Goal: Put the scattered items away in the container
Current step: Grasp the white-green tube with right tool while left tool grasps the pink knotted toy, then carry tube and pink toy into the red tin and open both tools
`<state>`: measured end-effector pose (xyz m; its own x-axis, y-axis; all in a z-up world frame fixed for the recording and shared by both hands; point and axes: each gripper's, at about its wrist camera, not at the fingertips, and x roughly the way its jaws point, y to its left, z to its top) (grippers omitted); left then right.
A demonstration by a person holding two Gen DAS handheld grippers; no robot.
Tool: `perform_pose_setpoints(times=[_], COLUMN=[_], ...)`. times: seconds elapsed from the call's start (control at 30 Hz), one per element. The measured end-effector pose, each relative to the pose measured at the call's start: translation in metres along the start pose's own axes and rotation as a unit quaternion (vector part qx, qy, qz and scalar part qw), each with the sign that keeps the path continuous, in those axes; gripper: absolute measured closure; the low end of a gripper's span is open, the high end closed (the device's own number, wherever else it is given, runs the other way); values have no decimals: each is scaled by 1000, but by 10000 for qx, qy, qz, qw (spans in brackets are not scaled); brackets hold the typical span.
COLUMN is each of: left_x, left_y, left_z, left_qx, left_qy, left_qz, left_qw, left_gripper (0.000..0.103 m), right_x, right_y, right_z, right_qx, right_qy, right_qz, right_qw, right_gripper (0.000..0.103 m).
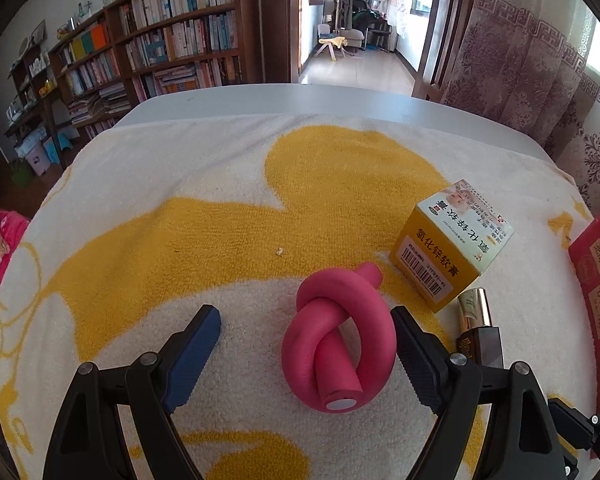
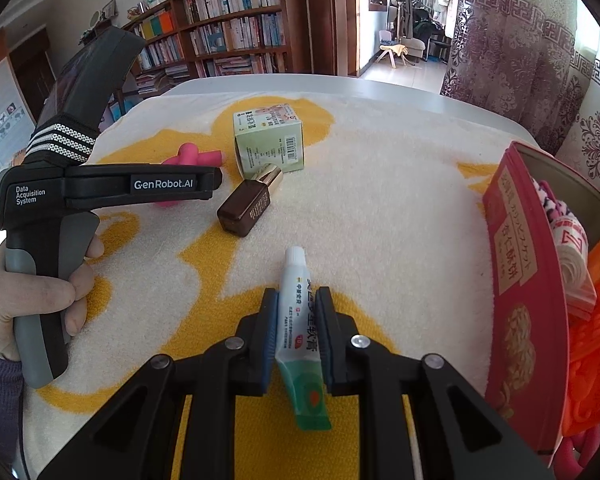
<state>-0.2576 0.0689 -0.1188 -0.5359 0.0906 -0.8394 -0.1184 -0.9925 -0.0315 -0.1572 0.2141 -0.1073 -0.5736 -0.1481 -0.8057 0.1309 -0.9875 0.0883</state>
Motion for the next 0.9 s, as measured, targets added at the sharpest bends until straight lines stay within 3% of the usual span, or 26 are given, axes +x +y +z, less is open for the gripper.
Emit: perform_pose_setpoints(times=[0.07, 0.1, 0.13, 0.43, 0.67, 0.9], left_x=[-6, -9, -12, -44, -55, -57], left_y=[6, 9, 14, 33, 29, 18], left_z=[-1, 0, 0, -2, -1, -2], left_qx=[-135, -235, -337, -815, -756, -641], left_qy=[-41, -37, -31, -357, -426, -392], left_qz=[-98, -196, -297, -726, -888, -1039], left_qw=[9999, 9995, 9990, 9934, 9923, 9917], left_gripper=[39, 57, 64, 64, 64, 63], right_x=[-1, -2, -3, -26, -20, -59], right_y=[-3, -4, -6, -10, -17, -32], right_z=[0, 0, 1, 6, 6, 14], right_qx=[108, 168, 231, 463, 602, 827], right_qy=[-19, -34, -43, -395, -333, -901], right_qz=[66, 124, 199, 564, 628, 551], right_qw=[9999, 9998, 9995, 9966, 9957, 9910], right_gripper=[82, 83, 83, 87, 87, 87])
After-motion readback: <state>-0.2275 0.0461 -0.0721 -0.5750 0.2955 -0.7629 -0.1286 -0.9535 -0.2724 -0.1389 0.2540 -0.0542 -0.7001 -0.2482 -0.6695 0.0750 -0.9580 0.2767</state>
